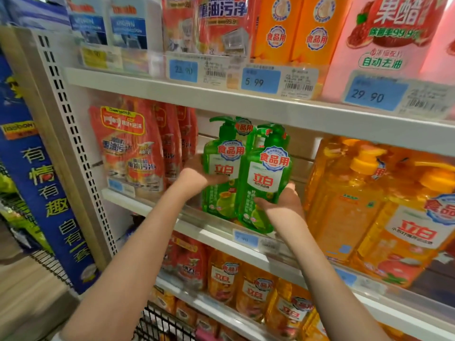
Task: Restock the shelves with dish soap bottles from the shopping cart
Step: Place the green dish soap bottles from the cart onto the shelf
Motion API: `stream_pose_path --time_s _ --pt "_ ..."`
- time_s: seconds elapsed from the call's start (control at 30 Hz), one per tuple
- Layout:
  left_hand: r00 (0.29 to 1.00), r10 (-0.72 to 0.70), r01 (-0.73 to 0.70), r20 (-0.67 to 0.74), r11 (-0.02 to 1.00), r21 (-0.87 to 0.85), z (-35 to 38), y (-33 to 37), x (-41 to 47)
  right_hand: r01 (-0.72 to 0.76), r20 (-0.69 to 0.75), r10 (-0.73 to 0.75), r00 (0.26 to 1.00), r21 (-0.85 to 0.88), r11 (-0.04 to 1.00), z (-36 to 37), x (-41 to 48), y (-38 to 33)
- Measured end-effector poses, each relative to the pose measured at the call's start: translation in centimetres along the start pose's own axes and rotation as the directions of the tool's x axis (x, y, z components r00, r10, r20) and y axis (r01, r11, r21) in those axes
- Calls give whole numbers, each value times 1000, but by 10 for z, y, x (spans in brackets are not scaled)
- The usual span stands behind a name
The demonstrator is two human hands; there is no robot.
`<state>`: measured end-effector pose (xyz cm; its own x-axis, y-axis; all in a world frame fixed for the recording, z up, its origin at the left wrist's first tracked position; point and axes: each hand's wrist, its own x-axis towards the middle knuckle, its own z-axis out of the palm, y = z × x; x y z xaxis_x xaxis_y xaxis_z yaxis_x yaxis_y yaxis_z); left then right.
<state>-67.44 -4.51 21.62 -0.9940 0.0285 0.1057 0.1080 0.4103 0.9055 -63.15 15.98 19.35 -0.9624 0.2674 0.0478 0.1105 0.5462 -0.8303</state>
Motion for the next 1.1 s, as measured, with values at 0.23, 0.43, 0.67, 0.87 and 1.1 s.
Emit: stream_pose_path --time_s 0.23,0.43,0.67,0.87,1.1 --pt "998 61 -57 -11 976 211 13 -20 6 -28 -88 15 996 -149 988 9 -1 0" --pt "992 121 -108 -42 966 236 16 -23 20 -21 -151 -15 988 -237 971 16 9 -5" --pt "973 207 -172 -101 945 278 26 -30 39 -5 -199 -59 978 -309 951 19 25 -9" --pt "969 215 -177 -122 948 263 31 -37 58 -60 -165 21 986 -236 970 17 45 -17" --pt "966 225 -194 -125 956 221 39 -40 73 -61 -177 27 984 -188 980 20 55 -16"
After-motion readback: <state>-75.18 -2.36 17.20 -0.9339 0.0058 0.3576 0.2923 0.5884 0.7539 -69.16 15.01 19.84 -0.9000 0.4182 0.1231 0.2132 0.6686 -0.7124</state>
